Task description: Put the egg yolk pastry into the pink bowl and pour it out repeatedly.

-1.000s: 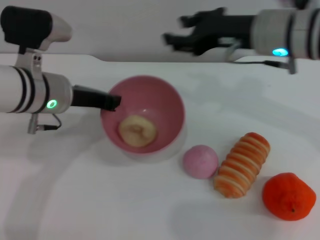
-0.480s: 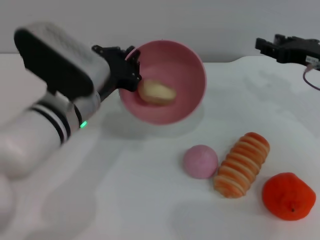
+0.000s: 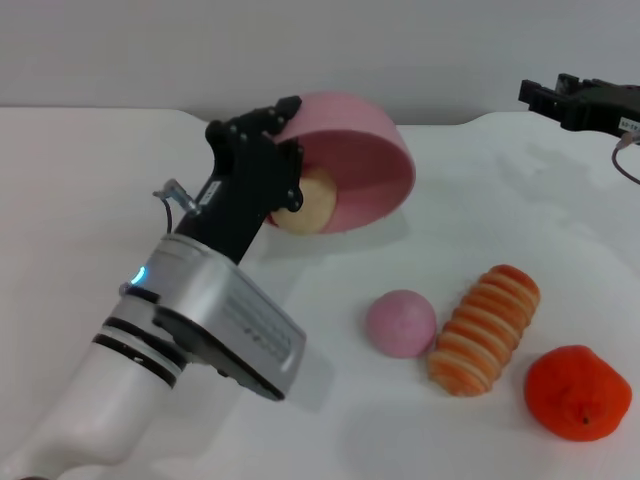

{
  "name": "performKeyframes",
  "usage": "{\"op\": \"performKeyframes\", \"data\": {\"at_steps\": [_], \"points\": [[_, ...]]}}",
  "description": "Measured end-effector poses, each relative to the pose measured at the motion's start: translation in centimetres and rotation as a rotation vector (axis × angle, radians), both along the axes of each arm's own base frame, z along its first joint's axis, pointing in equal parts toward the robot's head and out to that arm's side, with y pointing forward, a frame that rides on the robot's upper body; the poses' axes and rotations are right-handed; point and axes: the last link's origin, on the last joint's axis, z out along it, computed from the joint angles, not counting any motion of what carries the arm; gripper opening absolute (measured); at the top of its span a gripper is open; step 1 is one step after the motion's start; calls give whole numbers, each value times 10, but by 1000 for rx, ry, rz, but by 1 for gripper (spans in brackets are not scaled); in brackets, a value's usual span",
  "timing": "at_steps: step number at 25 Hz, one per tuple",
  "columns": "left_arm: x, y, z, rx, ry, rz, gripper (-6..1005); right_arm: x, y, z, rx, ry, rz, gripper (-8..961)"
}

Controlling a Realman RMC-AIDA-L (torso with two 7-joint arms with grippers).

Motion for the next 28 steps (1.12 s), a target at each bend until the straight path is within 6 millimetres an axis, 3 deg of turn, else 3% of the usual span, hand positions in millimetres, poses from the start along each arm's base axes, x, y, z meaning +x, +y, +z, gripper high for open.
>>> {"op": "performKeyframes", "data": {"at_steps": [7,21,28], "points": [[4,-4,1,121,187,-98,0,1,-1,-2,-2,-14,9,592],[6,-17,7,229,226,-201,1,0,0,-2,-2,-16,11,592],[6,-18,6,293,337,-250,1,1,-2,-4,-8,-14,11,591]]}}
